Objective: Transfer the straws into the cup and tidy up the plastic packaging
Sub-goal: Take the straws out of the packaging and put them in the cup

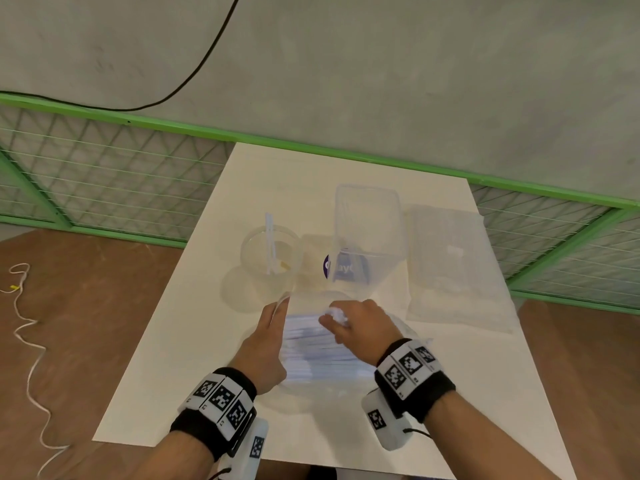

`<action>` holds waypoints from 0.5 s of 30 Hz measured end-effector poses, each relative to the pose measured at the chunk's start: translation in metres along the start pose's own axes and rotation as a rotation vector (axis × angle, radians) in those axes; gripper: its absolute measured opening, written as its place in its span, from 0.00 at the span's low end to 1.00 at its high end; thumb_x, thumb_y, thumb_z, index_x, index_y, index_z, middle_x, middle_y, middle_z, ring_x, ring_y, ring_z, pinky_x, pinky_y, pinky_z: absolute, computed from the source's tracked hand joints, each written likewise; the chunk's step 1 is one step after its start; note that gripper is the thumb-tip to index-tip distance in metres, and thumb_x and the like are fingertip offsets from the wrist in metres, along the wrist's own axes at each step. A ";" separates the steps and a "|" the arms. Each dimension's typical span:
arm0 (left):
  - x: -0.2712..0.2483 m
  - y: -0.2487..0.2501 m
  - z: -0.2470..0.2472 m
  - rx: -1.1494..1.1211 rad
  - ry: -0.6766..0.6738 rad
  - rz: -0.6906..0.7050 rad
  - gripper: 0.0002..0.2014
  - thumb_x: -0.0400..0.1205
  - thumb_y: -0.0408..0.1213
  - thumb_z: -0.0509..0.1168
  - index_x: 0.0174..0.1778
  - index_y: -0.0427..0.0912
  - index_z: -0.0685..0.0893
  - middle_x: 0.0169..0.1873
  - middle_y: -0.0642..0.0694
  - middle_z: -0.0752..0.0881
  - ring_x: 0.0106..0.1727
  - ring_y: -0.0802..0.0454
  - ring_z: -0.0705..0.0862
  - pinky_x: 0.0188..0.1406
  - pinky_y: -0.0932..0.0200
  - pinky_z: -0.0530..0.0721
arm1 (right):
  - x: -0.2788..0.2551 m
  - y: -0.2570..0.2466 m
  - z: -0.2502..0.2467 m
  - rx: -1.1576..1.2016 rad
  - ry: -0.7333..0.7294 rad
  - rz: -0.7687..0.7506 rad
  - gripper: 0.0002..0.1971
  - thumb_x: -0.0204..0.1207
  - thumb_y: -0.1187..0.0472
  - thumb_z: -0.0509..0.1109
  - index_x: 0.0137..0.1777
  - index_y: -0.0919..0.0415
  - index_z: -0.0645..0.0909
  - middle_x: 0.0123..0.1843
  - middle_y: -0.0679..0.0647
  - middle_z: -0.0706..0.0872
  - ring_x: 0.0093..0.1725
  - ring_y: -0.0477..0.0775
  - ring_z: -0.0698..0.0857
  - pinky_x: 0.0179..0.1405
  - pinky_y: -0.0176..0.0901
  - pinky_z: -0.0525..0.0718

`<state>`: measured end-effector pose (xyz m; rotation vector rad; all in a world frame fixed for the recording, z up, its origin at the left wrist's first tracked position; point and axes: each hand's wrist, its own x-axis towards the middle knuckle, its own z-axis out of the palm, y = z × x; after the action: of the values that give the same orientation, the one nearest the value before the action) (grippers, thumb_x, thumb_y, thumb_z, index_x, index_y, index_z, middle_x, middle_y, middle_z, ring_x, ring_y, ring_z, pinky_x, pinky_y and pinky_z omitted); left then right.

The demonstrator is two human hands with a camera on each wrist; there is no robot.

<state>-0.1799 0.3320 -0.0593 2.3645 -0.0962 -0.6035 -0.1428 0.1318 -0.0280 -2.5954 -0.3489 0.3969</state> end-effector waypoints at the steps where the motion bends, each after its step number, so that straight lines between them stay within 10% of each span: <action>1: 0.000 0.000 0.000 0.006 0.002 -0.003 0.59 0.68 0.19 0.67 0.84 0.57 0.36 0.79 0.58 0.49 0.28 0.55 0.75 0.22 0.66 0.73 | -0.002 -0.002 -0.009 0.055 0.033 -0.015 0.17 0.78 0.39 0.63 0.41 0.51 0.79 0.35 0.49 0.85 0.38 0.52 0.84 0.46 0.48 0.83; 5: 0.000 0.001 -0.001 0.014 0.004 -0.005 0.58 0.69 0.18 0.66 0.84 0.56 0.35 0.79 0.58 0.49 0.28 0.54 0.74 0.23 0.66 0.74 | -0.016 -0.018 -0.046 0.399 0.290 0.009 0.08 0.75 0.50 0.76 0.38 0.50 0.84 0.30 0.41 0.85 0.29 0.40 0.80 0.33 0.30 0.77; 10: 0.000 0.002 0.000 0.021 0.008 -0.004 0.57 0.69 0.19 0.65 0.84 0.55 0.35 0.80 0.56 0.49 0.29 0.53 0.73 0.23 0.67 0.73 | -0.027 -0.032 -0.056 0.936 0.517 0.057 0.11 0.79 0.57 0.73 0.35 0.58 0.83 0.24 0.55 0.81 0.26 0.53 0.79 0.31 0.44 0.81; 15: 0.000 0.001 0.001 0.030 0.014 -0.002 0.58 0.69 0.19 0.66 0.84 0.55 0.34 0.81 0.55 0.47 0.30 0.52 0.74 0.23 0.67 0.72 | -0.030 -0.020 -0.012 1.037 0.439 0.206 0.13 0.80 0.54 0.72 0.34 0.57 0.84 0.28 0.50 0.86 0.36 0.57 0.87 0.47 0.58 0.85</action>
<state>-0.1805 0.3306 -0.0586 2.3977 -0.0967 -0.5902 -0.1697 0.1338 -0.0013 -1.6180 0.2403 0.0256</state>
